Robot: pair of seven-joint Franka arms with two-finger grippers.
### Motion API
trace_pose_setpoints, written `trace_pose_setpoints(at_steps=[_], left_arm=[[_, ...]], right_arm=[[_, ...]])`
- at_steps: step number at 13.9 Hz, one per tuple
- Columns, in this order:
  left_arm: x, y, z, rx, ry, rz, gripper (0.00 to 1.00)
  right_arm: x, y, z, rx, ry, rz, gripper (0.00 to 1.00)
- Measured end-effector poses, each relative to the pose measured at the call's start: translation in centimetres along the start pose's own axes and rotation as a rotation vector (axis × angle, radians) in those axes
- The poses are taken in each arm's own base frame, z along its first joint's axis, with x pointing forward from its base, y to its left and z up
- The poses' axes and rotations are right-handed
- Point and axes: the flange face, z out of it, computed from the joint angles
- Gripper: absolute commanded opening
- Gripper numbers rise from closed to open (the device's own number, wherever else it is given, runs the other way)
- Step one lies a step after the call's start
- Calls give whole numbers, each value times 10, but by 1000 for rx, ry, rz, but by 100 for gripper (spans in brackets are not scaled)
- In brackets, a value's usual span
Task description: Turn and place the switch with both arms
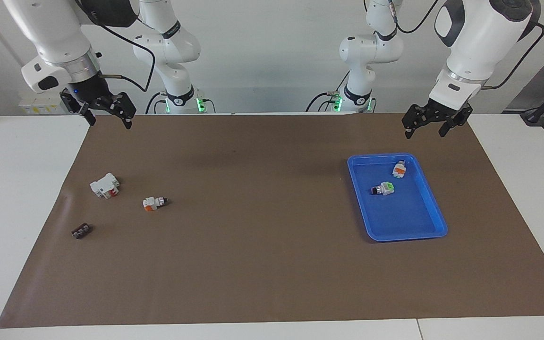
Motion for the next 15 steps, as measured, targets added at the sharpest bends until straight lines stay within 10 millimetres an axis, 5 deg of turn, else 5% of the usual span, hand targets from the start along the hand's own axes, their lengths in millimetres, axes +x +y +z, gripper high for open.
trace_pose_setpoints(at_steps=[11,13,15], left_arm=[[0,0,0,0,0,0,100],[0,0,0,0,0,0,100],[0,0,0,0,0,0,100]], right_arm=[[13,4,0,16,103,115,100],[24,18,19,33,158,253,100],[34,27,63,49,177,412,100]])
